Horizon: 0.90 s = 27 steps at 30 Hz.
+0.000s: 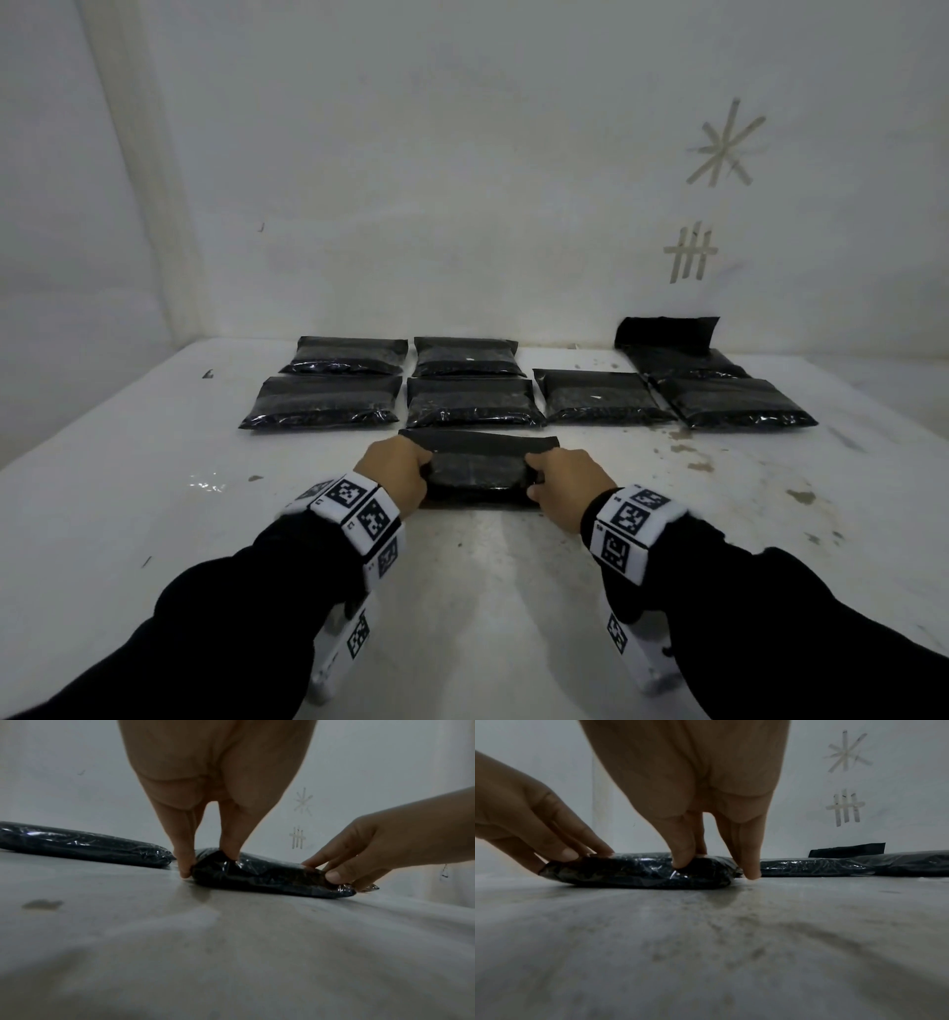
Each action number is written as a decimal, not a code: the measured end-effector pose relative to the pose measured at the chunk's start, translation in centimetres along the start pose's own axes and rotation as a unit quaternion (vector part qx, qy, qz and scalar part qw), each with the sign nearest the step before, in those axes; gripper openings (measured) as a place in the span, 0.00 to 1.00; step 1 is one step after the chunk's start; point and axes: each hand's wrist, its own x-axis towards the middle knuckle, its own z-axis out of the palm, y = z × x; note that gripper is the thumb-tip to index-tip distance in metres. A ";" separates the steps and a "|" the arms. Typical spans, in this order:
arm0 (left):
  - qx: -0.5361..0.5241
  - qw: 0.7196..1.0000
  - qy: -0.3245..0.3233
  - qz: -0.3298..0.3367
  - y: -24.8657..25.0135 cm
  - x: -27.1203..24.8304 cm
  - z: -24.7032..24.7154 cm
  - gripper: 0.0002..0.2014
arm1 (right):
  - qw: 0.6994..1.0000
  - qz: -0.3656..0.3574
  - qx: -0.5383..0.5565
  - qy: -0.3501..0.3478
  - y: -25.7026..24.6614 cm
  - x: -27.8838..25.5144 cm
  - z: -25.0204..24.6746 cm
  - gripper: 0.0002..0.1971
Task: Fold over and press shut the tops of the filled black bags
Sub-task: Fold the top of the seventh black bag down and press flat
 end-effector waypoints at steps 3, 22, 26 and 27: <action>-0.022 1.000 0.004 -0.003 -0.1 0.1 0.1 0.18 | 1.000 0.003 0.018 0.003 0.2 0.2 0.3 0.20; -0.117 0.988 0.047 0.088 5.8 3.2 -3.3 0.16 | 0.972 -0.010 0.198 0.128 6.6 2.9 -7.2 0.28; -0.111 0.987 0.057 0.104 9.1 6.3 -4.7 0.20 | 0.956 -0.001 0.241 0.170 9.6 5.9 -9.1 0.24; -0.106 0.987 0.057 0.103 10.0 7.2 -5.1 0.20 | 0.952 0.003 0.251 0.176 10.3 6.9 -9.5 0.23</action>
